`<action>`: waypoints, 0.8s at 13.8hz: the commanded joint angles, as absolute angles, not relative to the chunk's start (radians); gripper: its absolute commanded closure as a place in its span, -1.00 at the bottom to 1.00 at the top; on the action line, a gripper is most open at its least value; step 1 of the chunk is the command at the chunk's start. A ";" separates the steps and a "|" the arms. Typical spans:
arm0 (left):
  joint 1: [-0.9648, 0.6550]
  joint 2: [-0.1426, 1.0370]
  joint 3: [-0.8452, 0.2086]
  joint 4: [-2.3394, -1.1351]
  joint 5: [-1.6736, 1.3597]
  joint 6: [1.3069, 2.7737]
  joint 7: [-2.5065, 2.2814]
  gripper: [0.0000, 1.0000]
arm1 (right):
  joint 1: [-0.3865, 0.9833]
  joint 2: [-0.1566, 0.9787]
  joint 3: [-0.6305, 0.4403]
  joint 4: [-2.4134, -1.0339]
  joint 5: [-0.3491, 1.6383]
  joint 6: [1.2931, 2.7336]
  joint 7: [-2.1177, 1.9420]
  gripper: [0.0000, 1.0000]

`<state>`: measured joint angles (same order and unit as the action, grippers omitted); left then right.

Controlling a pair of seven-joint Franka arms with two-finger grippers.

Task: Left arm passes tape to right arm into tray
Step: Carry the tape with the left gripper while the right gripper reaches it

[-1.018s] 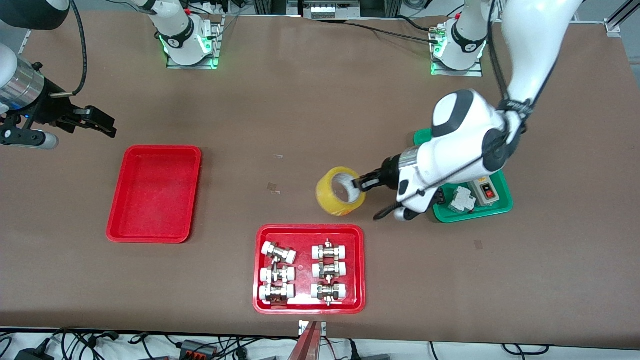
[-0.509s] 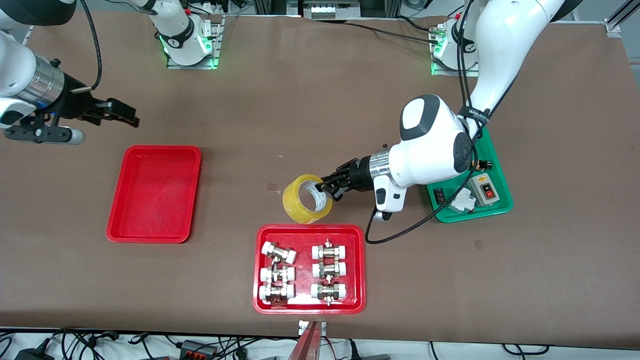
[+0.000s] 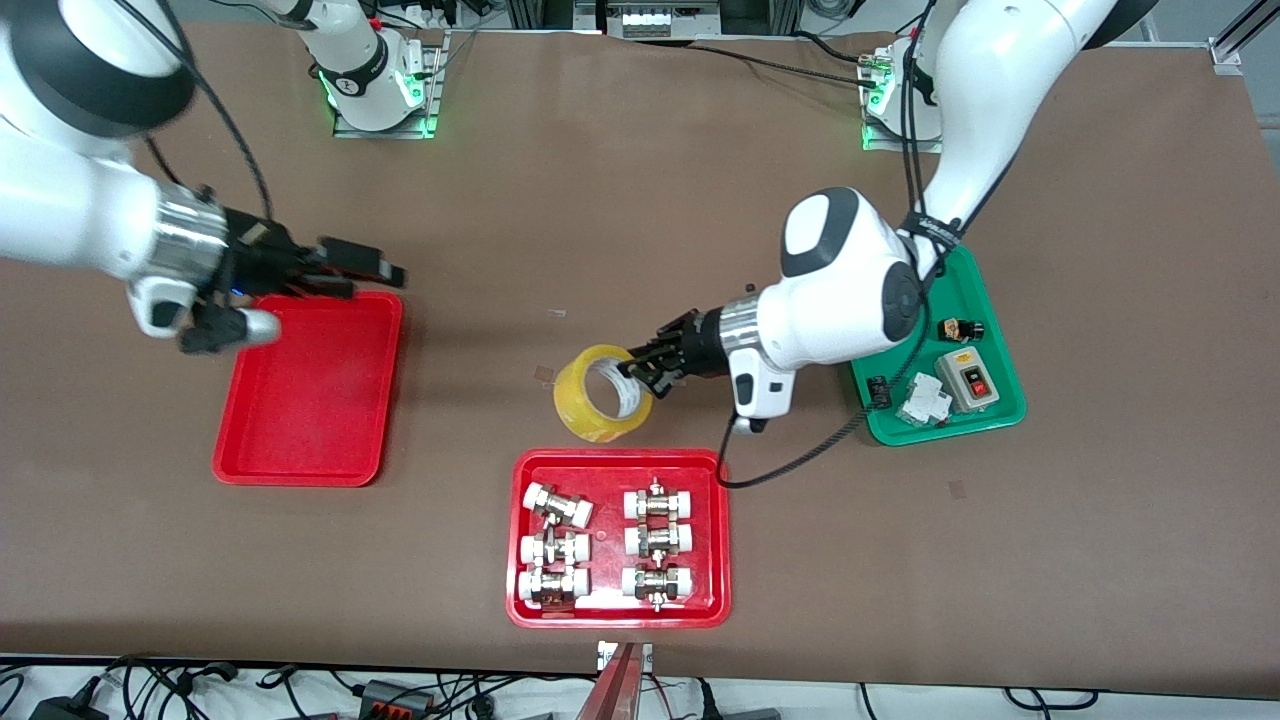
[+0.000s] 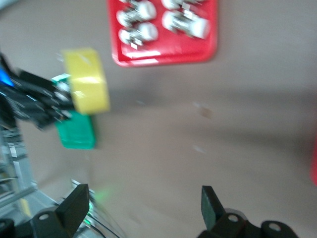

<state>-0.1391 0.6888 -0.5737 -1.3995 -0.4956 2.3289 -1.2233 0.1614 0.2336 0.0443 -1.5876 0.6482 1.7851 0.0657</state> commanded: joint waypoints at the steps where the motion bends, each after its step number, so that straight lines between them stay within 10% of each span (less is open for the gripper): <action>1: -0.195 0.706 -0.568 -1.359 -0.491 2.411 -1.270 1.00 | 0.224 0.351 0.040 -1.491 0.738 1.885 0.045 -1.00; 11: -0.195 0.726 -0.569 -1.342 -0.495 2.444 -1.276 1.00 | 0.359 0.541 0.040 -1.419 0.811 2.161 0.044 -1.00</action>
<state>-0.1847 0.7054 -0.5666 -1.3842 -0.4957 2.4393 -1.2729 0.3361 0.5136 0.0460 -1.4466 0.7875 2.1303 0.0622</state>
